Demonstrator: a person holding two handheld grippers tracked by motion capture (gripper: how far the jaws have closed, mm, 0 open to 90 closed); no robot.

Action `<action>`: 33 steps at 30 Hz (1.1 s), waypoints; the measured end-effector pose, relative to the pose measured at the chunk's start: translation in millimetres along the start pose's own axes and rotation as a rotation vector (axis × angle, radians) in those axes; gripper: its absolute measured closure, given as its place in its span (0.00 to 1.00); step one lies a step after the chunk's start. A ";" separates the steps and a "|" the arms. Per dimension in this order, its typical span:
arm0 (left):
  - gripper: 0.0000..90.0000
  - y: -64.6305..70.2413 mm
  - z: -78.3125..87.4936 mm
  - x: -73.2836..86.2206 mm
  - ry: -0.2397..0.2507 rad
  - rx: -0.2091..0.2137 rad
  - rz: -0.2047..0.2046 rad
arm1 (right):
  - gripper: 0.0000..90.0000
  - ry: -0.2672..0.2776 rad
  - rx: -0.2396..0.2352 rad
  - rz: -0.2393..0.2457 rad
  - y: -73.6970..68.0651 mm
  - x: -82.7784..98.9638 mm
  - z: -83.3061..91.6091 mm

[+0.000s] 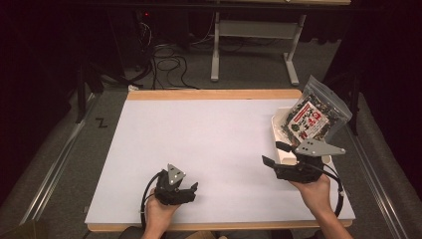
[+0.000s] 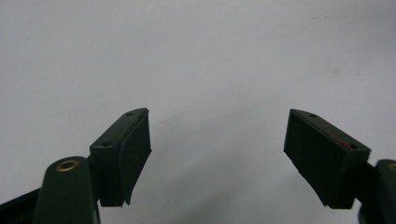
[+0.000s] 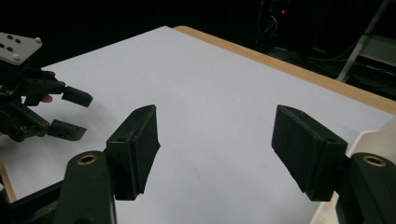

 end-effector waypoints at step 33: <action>0.25 1.2 -1.9 0.3 -0.016 -0.014 -0.009 | 0.38 -0.112 -0.031 -0.033 -7.5 19.6 -48.2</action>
Point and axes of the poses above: each handheld gripper's, and its own axes: z roughly backward along the jaws, x roughly out of its underside, y roughly to its right, the point moved 4 cm from there along -z, roughly forward along the jaws, and after that the axes turned 6 degrees about z, right-handed, at the moved point
